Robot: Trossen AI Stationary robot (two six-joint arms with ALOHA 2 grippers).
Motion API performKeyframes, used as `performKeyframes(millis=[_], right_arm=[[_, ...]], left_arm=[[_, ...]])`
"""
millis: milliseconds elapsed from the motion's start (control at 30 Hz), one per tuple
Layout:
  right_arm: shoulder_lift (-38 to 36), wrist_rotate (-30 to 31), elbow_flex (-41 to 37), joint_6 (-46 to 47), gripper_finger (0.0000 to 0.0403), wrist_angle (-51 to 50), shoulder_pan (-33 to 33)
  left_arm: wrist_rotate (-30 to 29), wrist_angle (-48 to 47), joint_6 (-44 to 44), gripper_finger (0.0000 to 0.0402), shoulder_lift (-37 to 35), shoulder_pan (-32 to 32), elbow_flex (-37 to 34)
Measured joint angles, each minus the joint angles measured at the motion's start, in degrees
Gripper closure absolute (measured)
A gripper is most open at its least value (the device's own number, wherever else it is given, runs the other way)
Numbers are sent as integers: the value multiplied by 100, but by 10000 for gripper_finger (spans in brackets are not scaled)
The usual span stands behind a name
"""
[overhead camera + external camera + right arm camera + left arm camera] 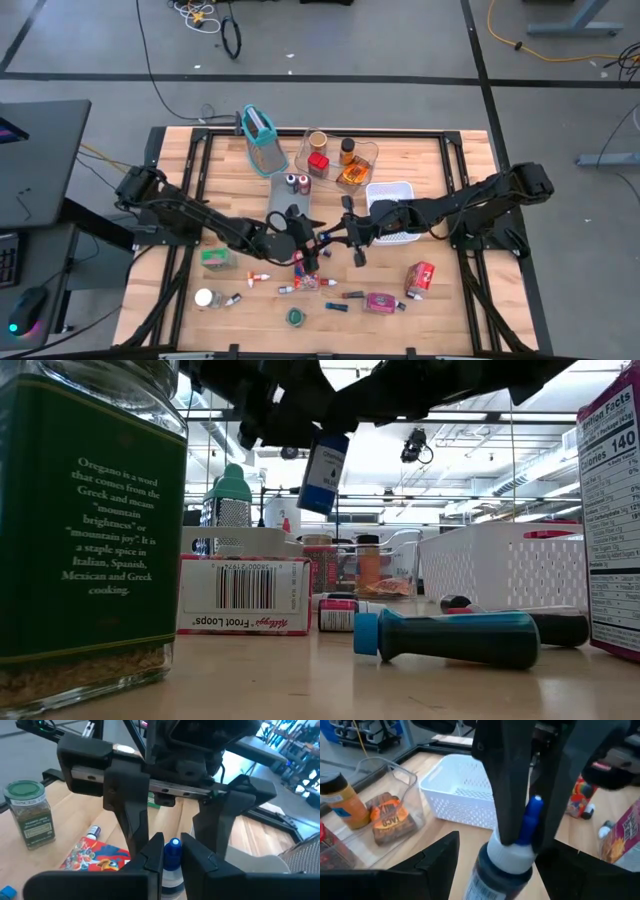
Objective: Pick & Place Kitchen Items
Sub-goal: Put the large blue food coloring bottle into the gray bin
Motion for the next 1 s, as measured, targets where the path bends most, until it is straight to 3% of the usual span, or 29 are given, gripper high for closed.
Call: performKeyframes(millis=[133, 333, 633, 800, 1000], right_arm=[[0, 3, 0, -159, 357, 101, -29], [2, -8, 0, -160, 356, 186, -55], [2, 102, 0, -418, 294, 208, -53], [-58, 826, 0, -436, 256, 315, 63], [-440, 2234, -2, -763, 225, 40, 350]], left_arm=[[0, 110, 189, 170, -14, 8, -2], [-47, 75, 118, 246, 4, 8, -4], [-242, 58, 29, 246, 4, 6, -7], [-683, 63, 96, 245, 4, 62, -7], [-1077, -46, 57, 247, 1, 240, -7]])
